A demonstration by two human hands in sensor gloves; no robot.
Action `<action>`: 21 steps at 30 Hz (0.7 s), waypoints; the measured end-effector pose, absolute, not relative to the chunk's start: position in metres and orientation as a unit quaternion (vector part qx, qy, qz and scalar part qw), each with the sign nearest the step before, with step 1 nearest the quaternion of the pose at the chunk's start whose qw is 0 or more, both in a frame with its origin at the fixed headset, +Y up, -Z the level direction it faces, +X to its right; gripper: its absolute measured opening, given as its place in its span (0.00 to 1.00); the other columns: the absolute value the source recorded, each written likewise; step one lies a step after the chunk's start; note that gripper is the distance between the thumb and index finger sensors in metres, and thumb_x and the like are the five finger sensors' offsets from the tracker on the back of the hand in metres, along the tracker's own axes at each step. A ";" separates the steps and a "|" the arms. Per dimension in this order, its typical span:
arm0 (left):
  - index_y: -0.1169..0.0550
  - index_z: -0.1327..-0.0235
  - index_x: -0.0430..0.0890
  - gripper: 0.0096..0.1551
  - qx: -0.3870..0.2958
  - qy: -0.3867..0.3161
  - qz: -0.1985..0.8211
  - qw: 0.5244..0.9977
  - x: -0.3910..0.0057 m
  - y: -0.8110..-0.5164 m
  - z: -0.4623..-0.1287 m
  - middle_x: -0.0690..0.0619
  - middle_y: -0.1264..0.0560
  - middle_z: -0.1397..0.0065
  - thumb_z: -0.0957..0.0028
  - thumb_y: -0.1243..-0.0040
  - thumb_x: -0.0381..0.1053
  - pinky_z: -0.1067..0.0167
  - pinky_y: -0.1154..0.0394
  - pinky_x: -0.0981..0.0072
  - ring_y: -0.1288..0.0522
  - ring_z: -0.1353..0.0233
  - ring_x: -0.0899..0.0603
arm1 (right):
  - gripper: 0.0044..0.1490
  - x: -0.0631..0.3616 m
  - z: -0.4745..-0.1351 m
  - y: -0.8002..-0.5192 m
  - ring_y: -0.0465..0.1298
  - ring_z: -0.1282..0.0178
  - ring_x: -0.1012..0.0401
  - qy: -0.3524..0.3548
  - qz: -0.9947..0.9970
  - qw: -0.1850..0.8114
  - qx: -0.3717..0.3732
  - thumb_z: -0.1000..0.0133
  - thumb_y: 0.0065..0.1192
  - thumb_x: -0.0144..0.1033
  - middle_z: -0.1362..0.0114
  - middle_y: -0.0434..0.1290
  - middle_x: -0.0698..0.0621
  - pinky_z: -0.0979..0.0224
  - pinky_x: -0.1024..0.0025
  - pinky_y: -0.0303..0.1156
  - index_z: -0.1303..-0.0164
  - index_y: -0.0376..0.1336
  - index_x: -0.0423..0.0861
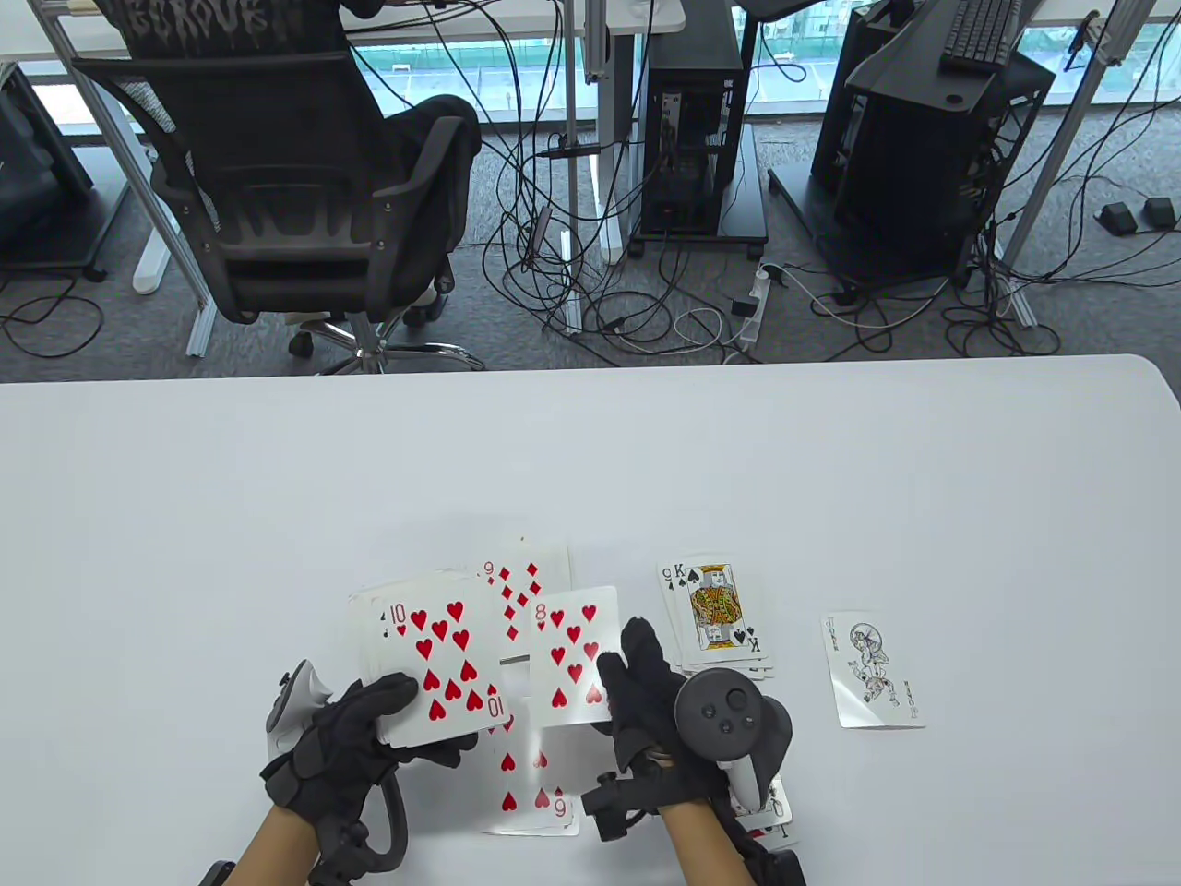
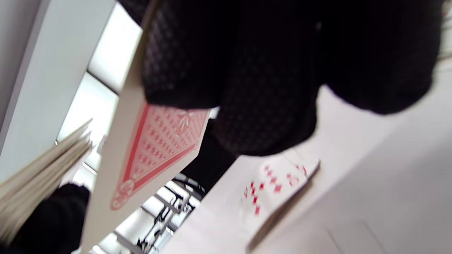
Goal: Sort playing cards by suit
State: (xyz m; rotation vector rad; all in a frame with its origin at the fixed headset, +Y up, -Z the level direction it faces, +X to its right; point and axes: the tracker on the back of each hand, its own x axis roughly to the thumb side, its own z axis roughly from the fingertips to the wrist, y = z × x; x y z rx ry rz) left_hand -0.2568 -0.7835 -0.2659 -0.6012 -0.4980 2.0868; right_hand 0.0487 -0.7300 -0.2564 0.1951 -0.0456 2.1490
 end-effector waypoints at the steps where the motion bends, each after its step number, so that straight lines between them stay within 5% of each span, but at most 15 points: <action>1: 0.44 0.21 0.44 0.29 -0.239 -0.199 0.842 0.441 -0.258 -0.784 -0.266 0.37 0.34 0.27 0.28 0.45 0.46 0.44 0.21 0.51 0.20 0.38 0.35 | 0.37 0.044 -0.256 -0.732 0.84 0.71 0.55 0.004 0.881 0.464 0.088 0.40 0.55 0.27 0.70 0.80 0.49 0.65 0.57 0.82 0.35 0.50 0.16; 21: 0.44 0.21 0.44 0.29 -0.237 -0.187 0.841 0.448 -0.261 -0.785 -0.267 0.37 0.35 0.27 0.27 0.45 0.46 0.44 0.21 0.51 0.20 0.38 0.35 | 0.35 -0.043 -0.236 -0.776 0.81 0.79 0.58 0.155 0.976 -0.010 0.150 0.38 0.51 0.29 0.75 0.79 0.51 0.68 0.57 0.81 0.31 0.50 0.19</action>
